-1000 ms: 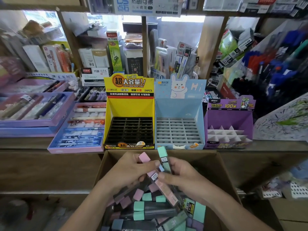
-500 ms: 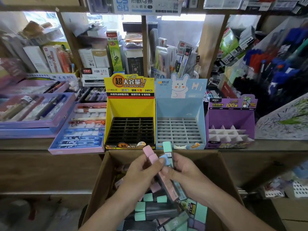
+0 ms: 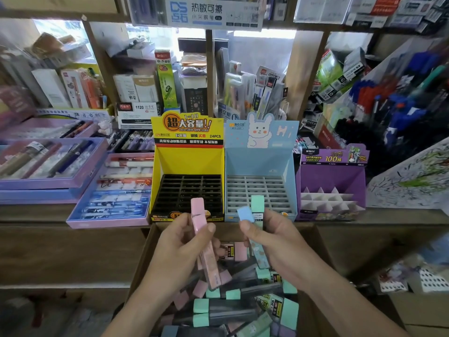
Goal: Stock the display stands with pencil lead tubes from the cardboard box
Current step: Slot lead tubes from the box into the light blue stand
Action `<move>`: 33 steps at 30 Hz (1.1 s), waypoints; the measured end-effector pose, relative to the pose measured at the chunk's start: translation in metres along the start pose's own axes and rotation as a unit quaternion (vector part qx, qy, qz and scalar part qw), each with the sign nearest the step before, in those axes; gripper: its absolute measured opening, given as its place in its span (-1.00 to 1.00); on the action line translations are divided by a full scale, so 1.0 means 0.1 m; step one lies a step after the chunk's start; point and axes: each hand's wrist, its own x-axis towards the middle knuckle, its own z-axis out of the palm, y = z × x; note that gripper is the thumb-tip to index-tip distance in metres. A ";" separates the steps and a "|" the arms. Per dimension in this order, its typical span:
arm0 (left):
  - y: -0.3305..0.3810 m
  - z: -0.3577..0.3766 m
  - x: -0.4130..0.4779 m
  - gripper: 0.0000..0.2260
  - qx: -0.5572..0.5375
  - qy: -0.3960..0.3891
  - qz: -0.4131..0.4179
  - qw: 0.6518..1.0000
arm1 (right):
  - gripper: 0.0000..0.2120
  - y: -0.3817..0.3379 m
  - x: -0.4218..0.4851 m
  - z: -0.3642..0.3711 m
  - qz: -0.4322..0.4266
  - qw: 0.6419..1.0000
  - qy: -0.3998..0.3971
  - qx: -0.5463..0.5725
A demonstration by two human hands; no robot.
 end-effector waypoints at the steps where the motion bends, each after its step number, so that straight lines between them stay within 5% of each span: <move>1: 0.02 -0.02 0.00 -0.86 -0.014 0.007 -0.001 1.000 | -0.78 -0.04 0.02 0.01 -0.006 1.000 0.003 -0.005; 6: 0.10 -0.12 0.02 -0.71 -0.017 0.006 0.016 1.000 | -0.63 -0.30 0.19 0.01 -0.038 0.994 0.073 -0.066; 11: 0.00 -0.19 0.09 -0.72 0.023 0.031 0.013 0.999 | -0.89 -0.54 0.45 -0.09 -0.103 0.975 0.124 -0.153; 20: -0.08 -0.20 0.11 -0.73 0.031 0.003 -0.008 0.999 | -0.96 -0.64 0.94 -0.18 -0.165 0.939 0.213 -0.212; 33: -0.10 -0.20 0.10 -0.86 -0.033 -0.018 -0.009 0.999 | -0.85 -0.57 1.28 -0.15 -0.197 0.883 0.213 -0.368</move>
